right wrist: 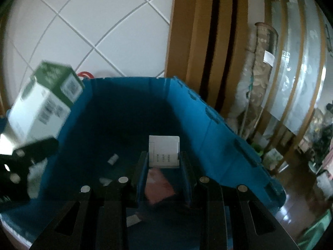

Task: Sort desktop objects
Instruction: 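Carry the patch box and white box over the blue crate with both tools, then open both tools to drop the patch box and white box into the crate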

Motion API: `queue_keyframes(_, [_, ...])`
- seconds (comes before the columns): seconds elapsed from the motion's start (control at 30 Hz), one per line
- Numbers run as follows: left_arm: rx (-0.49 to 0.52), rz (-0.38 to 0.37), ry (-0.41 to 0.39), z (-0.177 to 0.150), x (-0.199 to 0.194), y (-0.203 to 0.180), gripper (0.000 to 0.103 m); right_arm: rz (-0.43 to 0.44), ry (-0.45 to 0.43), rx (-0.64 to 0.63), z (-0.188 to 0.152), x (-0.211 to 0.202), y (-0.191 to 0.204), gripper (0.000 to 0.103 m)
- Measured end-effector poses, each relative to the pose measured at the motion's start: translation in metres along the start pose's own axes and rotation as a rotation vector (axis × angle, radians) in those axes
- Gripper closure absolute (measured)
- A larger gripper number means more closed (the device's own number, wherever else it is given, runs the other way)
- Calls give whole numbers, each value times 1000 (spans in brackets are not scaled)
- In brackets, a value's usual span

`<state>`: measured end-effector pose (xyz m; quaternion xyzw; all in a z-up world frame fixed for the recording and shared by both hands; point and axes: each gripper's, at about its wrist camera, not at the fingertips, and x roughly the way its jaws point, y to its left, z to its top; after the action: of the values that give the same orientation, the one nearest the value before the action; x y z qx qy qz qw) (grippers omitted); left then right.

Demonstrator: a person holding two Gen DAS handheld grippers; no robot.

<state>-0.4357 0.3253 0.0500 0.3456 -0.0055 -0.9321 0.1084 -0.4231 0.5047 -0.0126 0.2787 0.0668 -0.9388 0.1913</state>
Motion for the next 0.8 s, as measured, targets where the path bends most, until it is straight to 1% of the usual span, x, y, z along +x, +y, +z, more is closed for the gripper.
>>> queue_keyframes(0.1, [6,-8,36,-5,9,-10,25,-9,10,-8,-4,5,-8,74])
queue_keyframes(0.23, [16,-14,61,-7,17,-24,25,-9,18,-9,-6,8,-13,74])
queue_keyframes(0.4, [12,-21,81,-9,23,-29,25,-15,35,-24,-6,14,-17,74])
queue_keyframes(0.47, [10,-15,85,-8,24,-32,22,-20,38,-25,-6,15,-19,74])
queue_keyframes(0.6, [0,-2,83,-10,23,-29,13,-31,30,-26,-5,12,-22,73])
queue_keyframes(0.63, [-5,-5,82,-11,22,-27,12,-35,25,-26,-4,11,-22,72])
queue_keyframes(0.7, [-8,-6,80,-11,20,-25,11,-50,14,-27,-3,7,-23,61])
queue_keyframes(0.73, [-6,-4,74,-11,17,-24,11,-52,8,-22,-2,5,-24,49])
queue_keyframes(0.77, [-6,-2,67,-11,15,-23,11,-53,3,-18,-2,4,-25,33])
queue_keyframes(0.8, [-7,-2,59,-12,12,-22,11,-57,-5,-16,-1,1,-26,24])
